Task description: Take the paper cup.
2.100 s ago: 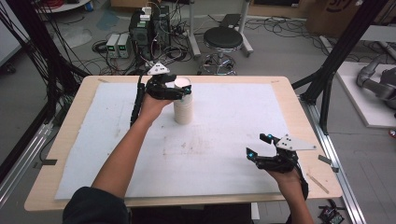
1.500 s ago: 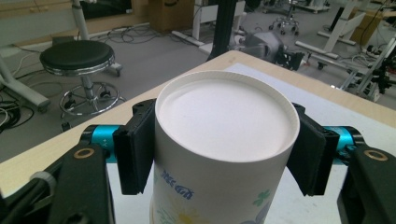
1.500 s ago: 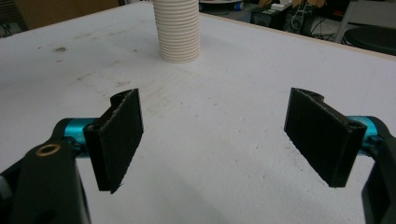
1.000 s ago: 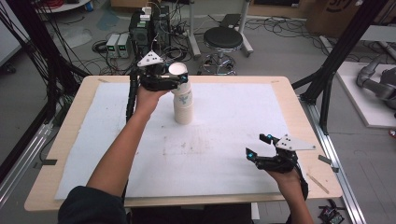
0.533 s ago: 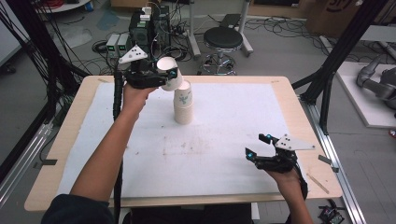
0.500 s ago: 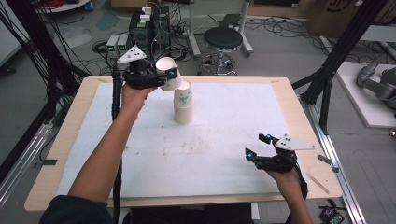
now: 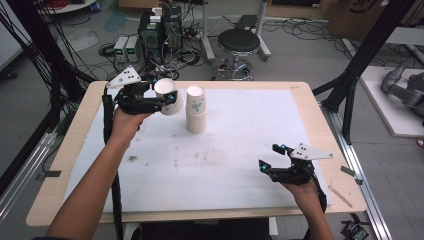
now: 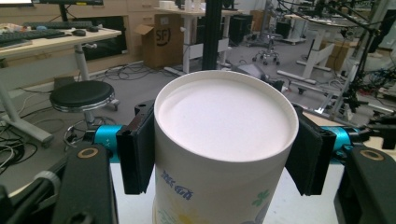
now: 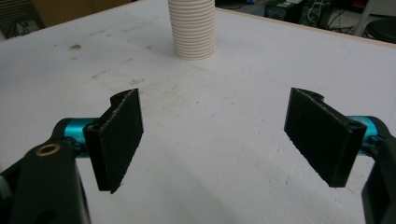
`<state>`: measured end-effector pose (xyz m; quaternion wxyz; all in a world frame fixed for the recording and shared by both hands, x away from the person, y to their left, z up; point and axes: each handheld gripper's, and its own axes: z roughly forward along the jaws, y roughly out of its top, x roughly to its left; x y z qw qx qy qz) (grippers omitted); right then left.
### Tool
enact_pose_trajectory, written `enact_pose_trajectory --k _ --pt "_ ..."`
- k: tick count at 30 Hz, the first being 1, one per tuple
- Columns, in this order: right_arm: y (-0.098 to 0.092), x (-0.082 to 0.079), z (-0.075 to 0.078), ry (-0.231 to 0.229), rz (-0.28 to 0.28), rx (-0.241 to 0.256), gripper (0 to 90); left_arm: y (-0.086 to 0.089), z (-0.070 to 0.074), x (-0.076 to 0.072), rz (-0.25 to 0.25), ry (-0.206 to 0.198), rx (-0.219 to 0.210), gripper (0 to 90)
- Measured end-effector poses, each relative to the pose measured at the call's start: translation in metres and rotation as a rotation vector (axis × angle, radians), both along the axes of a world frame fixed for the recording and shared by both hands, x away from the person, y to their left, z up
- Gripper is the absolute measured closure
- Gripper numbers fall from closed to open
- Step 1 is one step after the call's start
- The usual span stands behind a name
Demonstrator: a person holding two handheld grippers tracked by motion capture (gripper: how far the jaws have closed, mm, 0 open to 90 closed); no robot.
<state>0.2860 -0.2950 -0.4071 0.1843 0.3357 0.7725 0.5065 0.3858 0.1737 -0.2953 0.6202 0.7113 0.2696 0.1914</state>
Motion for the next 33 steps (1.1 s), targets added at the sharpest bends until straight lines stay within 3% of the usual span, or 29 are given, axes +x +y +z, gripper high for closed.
enact_pose_trajectory --k 5,13,26,33 --pt "0.003 0.002 0.0 0.008 0.016 -0.001 19.8 0.001 -0.014 -0.014 -0.022 0.006 0.01 34.8" --pt "0.009 0.005 0.0 0.029 0.039 -0.006 19.8 -0.001 -0.03 -0.024 -0.043 0.027 0.019 34.8" --pt "0.026 0.021 0.008 0.05 0.145 0.001 19.8 -0.011 -0.069 -0.036 -0.097 0.063 -0.003 34.5" --pt "0.044 0.033 0.013 0.047 0.209 0.004 19.9 -0.017 -0.077 -0.041 -0.124 0.071 -0.006 34.4"
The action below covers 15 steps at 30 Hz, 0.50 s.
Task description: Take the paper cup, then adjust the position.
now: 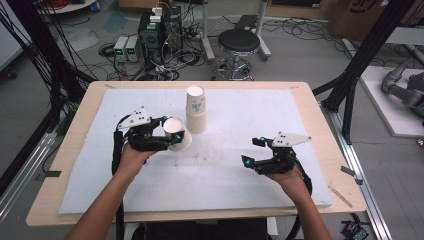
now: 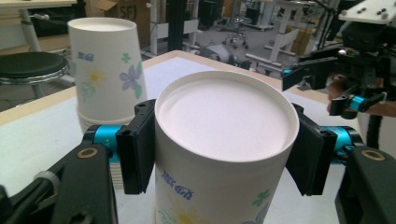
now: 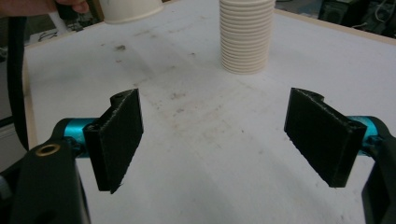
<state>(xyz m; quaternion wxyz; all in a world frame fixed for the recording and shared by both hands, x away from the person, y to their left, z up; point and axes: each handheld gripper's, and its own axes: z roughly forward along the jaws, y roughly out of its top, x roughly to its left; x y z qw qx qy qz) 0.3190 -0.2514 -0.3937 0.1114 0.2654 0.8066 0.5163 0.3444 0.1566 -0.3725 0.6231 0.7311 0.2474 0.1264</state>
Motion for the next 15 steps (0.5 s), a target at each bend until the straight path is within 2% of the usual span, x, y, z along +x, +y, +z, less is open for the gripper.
enact_pose_trajectory --k 6,11,15 --pt "0.015 0.007 0.002 -0.003 0.043 0.001 19.9 -0.008 -0.007 -0.004 -0.042 0.008 -0.005 34.3" --pt "0.023 0.008 0.002 0.007 0.047 -0.01 20.0 -0.014 -0.011 -0.007 -0.073 0.01 -0.006 34.4" --pt "0.028 0.007 0.002 0.018 0.07 0.007 20.0 -0.018 -0.013 -0.009 -0.112 0.017 -0.016 34.7"
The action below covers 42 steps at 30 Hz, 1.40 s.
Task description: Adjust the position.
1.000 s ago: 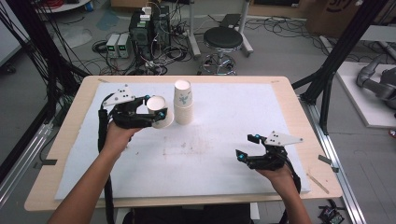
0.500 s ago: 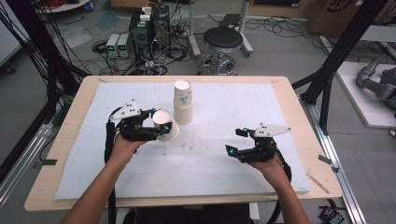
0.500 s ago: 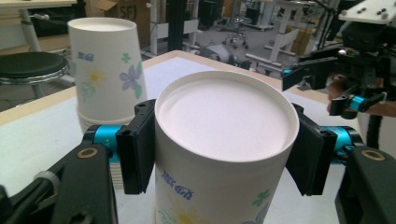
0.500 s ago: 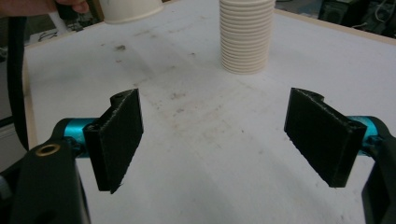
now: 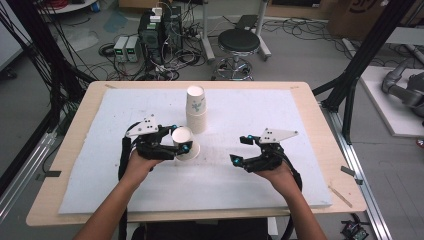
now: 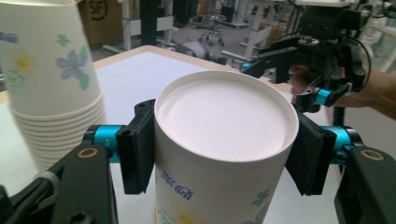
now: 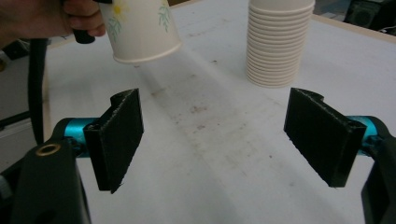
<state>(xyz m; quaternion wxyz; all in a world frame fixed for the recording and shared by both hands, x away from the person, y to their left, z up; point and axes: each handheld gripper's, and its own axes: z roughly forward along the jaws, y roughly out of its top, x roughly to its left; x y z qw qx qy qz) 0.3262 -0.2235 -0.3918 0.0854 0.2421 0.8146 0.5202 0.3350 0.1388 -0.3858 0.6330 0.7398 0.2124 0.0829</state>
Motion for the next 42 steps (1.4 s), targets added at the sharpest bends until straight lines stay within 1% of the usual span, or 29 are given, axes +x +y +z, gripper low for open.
enact_pose_trajectory --k 3,4,5,6,8,9,10,12,14,16,19,21,23,26,31,35,38,39,40,42 --pt "0.007 -0.001 0.0 -0.009 0.037 0.003 20.0 -0.004 -0.003 -0.003 -0.028 -0.001 0.002 34.9" --pt "0.011 -0.002 -0.001 -0.005 0.057 0.004 20.0 -0.005 -0.003 -0.003 -0.036 -0.002 0.009 34.9" --pt "0.014 -0.003 -0.001 -0.003 0.065 0.003 20.1 -0.007 -0.004 -0.004 -0.047 -0.001 0.012 35.0" --pt "0.017 -0.003 -0.001 -0.011 0.084 0.003 20.1 -0.009 -0.003 -0.006 -0.054 -0.005 0.014 35.0" --pt "0.022 -0.004 -0.003 -0.016 0.102 -0.002 20.1 -0.011 -0.002 -0.008 -0.064 -0.008 0.008 35.0" --pt "0.023 -0.005 -0.003 -0.008 0.112 -0.001 20.0 -0.013 -0.002 -0.009 -0.068 -0.009 0.0 35.1" --pt "0.025 -0.004 -0.003 -0.014 0.123 0.001 20.0 -0.015 -0.002 -0.011 -0.082 -0.009 0.0 35.1" --pt "0.027 -0.006 -0.004 -0.008 0.14 0.008 20.0 -0.018 -0.003 -0.013 -0.094 -0.007 -0.001 35.2" --pt "0.03 -0.007 -0.005 -0.006 0.161 0.009 20.0 -0.025 -0.006 -0.015 -0.122 -0.005 0.011 35.3" --pt "0.033 -0.009 -0.006 -0.006 0.181 0.012 20.0 -0.029 -0.007 -0.016 -0.138 -0.004 0.011 35.3" --pt "0.036 -0.012 -0.008 -0.008 0.207 0.013 20.0 -0.037 -0.007 -0.019 -0.179 -0.002 0.011 35.3" --pt "0.038 -0.014 -0.01 -0.007 0.228 0.017 20.0 -0.042 -0.007 -0.02 -0.202 -0.005 0.012 35.3" --pt "0.041 -0.015 -0.012 -0.005 0.24 0.011 20.0 -0.046 -0.006 -0.021 -0.221 -0.011 0.01 35.3" --pt "0.043 -0.016 -0.014 0.001 0.257 0.015 20.1 -0.05 -0.005 -0.021 -0.238 -0.011 0.004 35.3" --pt "0.047 -0.018 -0.016 0.002 0.278 0.021 20.1 -0.052 -0.006 -0.022 -0.251 -0.008 -0.008 35.3" --pt "0.05 -0.017 -0.018 0.008 0.285 0.02 20.2 -0.053 -0.005 -0.022 -0.265 -0.002 -0.031 35.5" --pt "0.052 -0.016 -0.019 0.006 0.295 0.036 20.5 -0.054 -0.006 -0.022 -0.276 0.004 -0.044 35.5" --pt "0.053 -0.017 -0.019 0.012 0.295 0.035 20.6 -0.054 -0.006 -0.022 -0.279 0.002 -0.049 35.5" --pt "0.054 -0.016 -0.02 0.012 0.3 0.044 21.3 -0.054 -0.006 -0.022 -0.286 0.0 -0.057 35.5" --pt "0.054 -0.015 -0.02 0.025 0.318 0.058 25.1 -0.054 -0.007 -0.022 -0.289 -0.004 -0.061 35.6"
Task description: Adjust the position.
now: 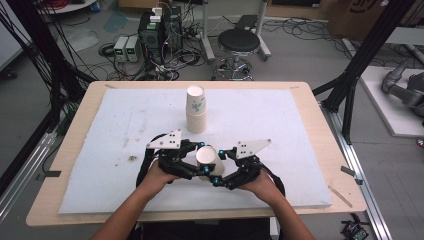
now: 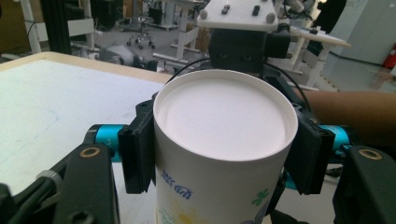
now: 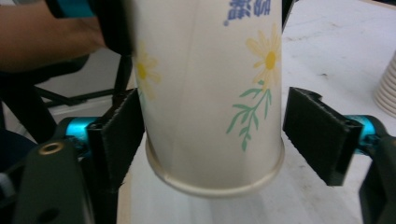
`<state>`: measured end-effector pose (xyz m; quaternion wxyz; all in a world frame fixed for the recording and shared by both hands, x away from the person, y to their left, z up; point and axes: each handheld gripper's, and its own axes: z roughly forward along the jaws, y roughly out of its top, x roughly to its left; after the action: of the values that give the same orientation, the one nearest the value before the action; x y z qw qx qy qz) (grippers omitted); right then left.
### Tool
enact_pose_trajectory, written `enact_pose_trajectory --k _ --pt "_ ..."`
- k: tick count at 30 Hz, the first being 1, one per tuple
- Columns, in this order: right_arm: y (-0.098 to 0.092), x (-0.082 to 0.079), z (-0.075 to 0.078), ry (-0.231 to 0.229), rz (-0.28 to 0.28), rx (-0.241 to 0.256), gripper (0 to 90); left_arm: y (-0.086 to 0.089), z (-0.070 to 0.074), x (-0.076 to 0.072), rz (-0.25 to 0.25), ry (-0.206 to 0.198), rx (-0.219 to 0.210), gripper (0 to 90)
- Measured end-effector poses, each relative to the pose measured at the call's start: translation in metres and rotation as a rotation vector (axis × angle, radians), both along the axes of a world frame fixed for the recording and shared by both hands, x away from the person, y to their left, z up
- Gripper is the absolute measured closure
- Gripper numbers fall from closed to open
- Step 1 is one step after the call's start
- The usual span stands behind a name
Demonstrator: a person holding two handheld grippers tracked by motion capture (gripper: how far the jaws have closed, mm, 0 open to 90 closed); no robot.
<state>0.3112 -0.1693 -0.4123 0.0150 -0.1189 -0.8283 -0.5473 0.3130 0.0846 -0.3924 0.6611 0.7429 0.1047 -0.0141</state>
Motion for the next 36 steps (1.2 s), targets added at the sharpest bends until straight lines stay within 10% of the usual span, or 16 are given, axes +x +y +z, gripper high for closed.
enact_pose_trajectory --k 11,20,36 --pt "0.0 -0.001 0.001 -0.014 0.023 0.008 36.0 0.001 -0.001 -0.001 0.017 -0.017 -0.014 35.4" --pt "-0.002 0.001 0.003 -0.022 0.027 -0.037 38.1 0.009 0.01 -0.002 0.061 -0.046 0.041 17.7" --pt "0.008 0.009 0.032 -0.089 0.099 -0.303 38.3 0.015 0.018 -0.002 0.01 -0.039 0.229 16.7"
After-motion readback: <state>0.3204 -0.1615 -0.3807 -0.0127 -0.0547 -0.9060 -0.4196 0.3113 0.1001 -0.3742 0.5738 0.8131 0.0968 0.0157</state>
